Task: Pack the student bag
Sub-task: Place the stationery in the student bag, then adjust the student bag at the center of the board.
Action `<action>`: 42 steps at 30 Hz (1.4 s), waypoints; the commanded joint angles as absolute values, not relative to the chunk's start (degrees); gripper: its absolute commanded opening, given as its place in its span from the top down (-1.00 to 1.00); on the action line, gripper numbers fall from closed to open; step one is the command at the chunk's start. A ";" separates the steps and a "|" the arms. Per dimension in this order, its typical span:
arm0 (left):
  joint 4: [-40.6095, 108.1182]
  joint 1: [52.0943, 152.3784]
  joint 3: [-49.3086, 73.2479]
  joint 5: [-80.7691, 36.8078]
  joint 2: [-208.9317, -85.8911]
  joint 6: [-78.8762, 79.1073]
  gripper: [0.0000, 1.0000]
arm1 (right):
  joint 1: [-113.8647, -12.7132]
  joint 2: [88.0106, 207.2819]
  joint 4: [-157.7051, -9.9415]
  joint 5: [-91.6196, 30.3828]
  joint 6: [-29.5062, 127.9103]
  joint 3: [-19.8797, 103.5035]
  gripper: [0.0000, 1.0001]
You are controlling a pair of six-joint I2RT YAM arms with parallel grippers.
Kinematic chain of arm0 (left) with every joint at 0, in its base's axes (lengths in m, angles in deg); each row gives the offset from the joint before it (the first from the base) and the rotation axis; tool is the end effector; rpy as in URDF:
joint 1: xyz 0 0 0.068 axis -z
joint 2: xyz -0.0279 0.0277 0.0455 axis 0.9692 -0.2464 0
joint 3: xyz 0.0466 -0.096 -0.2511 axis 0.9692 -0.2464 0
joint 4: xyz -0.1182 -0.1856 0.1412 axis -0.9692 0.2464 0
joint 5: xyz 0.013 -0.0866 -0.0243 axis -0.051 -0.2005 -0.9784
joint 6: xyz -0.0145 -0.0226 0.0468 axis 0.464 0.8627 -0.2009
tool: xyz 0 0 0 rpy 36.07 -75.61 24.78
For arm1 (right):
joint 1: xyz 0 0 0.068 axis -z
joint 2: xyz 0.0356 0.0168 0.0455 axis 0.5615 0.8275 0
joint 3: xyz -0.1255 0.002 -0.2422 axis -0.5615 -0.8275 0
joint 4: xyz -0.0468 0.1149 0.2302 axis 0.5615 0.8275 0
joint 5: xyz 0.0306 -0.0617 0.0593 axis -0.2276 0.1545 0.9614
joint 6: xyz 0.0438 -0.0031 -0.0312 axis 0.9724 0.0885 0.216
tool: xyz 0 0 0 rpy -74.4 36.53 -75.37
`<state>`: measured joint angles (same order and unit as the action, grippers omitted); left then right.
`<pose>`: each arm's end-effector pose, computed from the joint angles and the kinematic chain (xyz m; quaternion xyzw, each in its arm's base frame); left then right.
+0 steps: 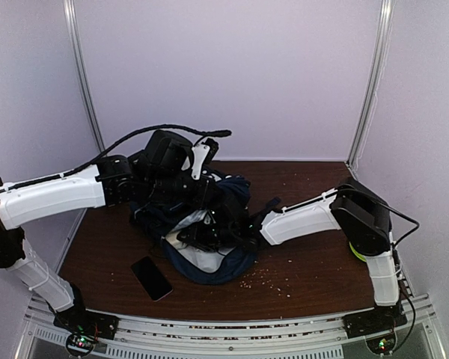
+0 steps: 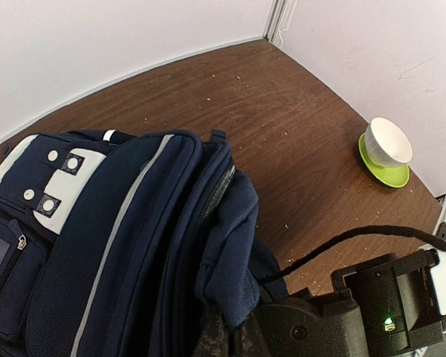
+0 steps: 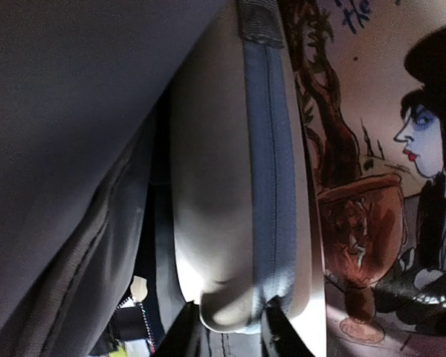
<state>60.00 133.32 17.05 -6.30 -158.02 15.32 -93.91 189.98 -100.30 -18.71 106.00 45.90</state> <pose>0.1886 -0.2885 0.3394 0.2030 0.8533 -0.2781 0.3916 0.2311 0.4199 0.1579 -0.0592 0.8464 0.5169 0.1135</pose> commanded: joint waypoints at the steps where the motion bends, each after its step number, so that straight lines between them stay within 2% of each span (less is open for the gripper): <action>1: 48.05 134.62 20.66 -8.47 -157.34 16.53 1.00 | -94.19 188.53 -103.58 -19.35 106.97 45.67 0.33; 7: 48.63 134.38 19.95 -5.50 -155.93 14.65 1.00 | -93.12 177.34 -107.07 -16.72 106.05 35.64 -0.18; 13: 49.04 133.86 20.05 -4.98 -155.80 13.60 1.00 | -92.17 164.97 -102.13 -17.96 101.90 25.85 -0.35; 19: 49.08 133.83 18.91 -3.94 -155.88 13.06 1.00 | -89.48 153.12 -90.04 -25.90 93.67 18.45 -0.34; 24: 47.38 133.83 17.48 -4.60 -156.53 12.90 1.00 | -87.77 148.37 -76.73 -42.46 83.54 19.42 -0.36; 27: 47.46 133.82 18.07 -5.26 -157.88 12.76 1.00 | -86.53 151.37 -73.00 -47.62 80.75 21.64 -0.40; 34: 46.50 133.75 19.49 -7.51 -161.00 11.68 1.00 | -85.15 163.32 -72.26 -45.47 82.08 29.02 -0.38; 38: 45.10 132.61 21.38 -11.60 -164.75 9.76 1.00 | -83.10 167.89 -72.28 -45.28 83.87 31.12 -0.22; 42: 45.99 132.51 26.85 -18.77 -170.68 8.58 1.00 | -78.99 169.28 -72.50 -45.39 85.98 29.19 0.17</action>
<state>54.73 133.12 20.46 -10.91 -166.46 10.84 -82.83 168.60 -73.41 -43.49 83.80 29.51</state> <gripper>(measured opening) 0.025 0.501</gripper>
